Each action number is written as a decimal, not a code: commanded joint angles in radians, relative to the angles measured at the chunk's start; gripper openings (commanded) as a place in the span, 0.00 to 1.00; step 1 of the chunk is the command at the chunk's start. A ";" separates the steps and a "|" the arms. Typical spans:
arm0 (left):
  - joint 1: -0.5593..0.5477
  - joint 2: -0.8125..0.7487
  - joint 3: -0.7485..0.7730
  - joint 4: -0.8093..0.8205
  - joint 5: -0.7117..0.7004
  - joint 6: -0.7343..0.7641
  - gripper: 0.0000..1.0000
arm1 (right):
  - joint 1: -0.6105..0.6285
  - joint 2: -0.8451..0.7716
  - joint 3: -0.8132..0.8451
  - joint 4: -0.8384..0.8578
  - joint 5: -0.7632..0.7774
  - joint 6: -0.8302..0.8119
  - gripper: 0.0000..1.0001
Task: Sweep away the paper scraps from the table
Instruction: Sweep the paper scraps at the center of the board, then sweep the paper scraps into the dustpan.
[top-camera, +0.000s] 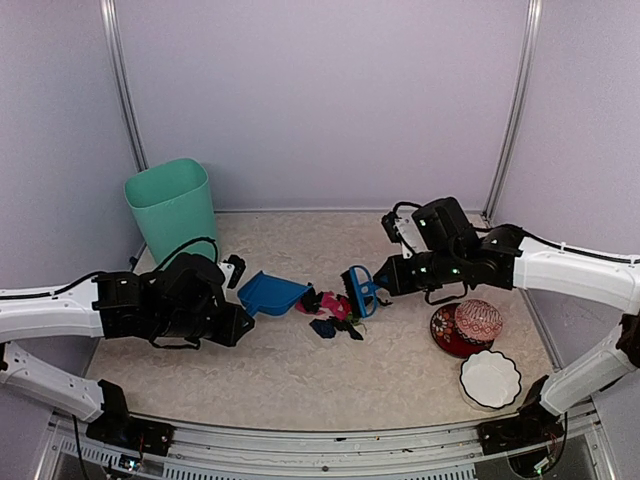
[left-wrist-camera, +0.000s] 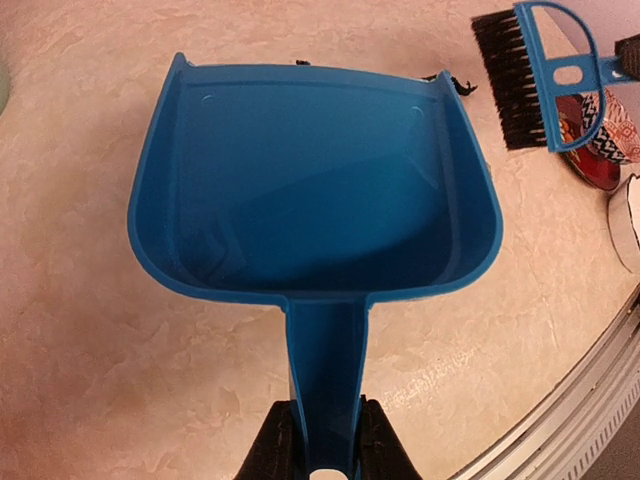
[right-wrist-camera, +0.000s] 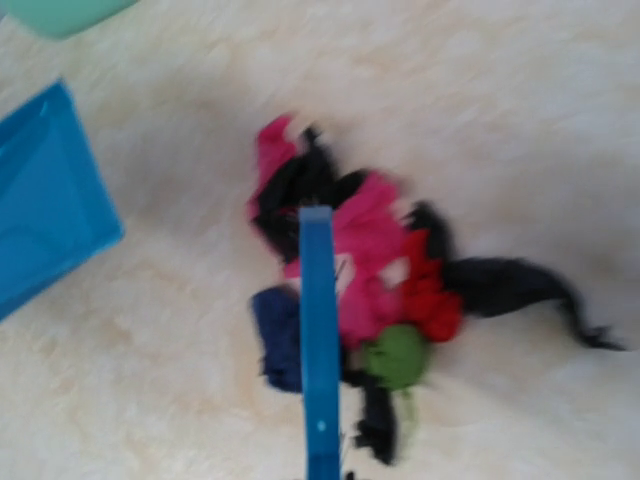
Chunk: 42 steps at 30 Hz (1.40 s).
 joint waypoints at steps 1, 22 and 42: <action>-0.039 -0.014 -0.025 -0.022 -0.004 -0.042 0.00 | -0.006 -0.067 0.030 -0.076 0.171 -0.046 0.00; -0.297 0.204 -0.090 0.025 -0.044 -0.163 0.00 | -0.072 0.261 0.064 -0.088 0.497 -0.367 0.00; -0.215 0.437 -0.008 0.155 0.033 -0.090 0.00 | 0.141 0.373 0.172 -0.067 0.285 -0.501 0.00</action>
